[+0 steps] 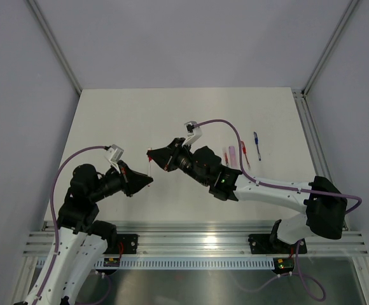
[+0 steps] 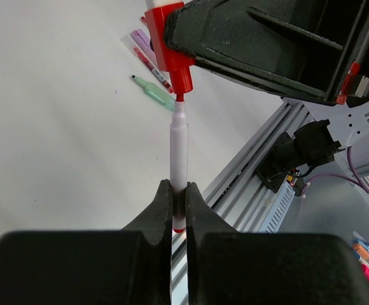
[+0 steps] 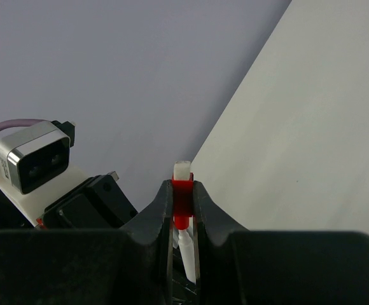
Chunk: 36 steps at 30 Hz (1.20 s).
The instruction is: Insert the pens into the pen caps
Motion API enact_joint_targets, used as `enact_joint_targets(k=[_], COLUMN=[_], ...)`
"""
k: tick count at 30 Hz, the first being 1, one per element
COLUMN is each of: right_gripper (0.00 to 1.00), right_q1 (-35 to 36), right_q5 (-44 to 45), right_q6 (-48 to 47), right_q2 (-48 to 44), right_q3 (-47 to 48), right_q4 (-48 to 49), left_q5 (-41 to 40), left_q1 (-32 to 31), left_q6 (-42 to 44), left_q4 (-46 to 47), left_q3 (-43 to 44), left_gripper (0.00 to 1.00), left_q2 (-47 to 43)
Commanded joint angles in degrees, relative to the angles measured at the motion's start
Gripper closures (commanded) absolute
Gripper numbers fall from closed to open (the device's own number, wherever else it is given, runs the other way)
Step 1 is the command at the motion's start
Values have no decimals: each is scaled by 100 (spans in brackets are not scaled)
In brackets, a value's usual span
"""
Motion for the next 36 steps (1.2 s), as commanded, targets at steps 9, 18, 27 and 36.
enact_joint_targets(k=[9,18,27,36], right_gripper=[100,100,100,100], right_q1=[263,360,430,430], right_q5=[-8,142,273,397], right_q6=[57,49,-66,-373], right_q2=[144,109,56,-225], right_q3=[-171,-470,-637,-707], right_q4=[466,827,967,748], left_q5=[-64,-81,-20,393], left_q1=[101,171,171,171], left_q6=[-60,-113,-350,-755], left_q4=[171,215,549,1067], left_q3=[14,32,67,14], left_gripper=[100,100,100,100], left_q2=[-78,-96,-52,282])
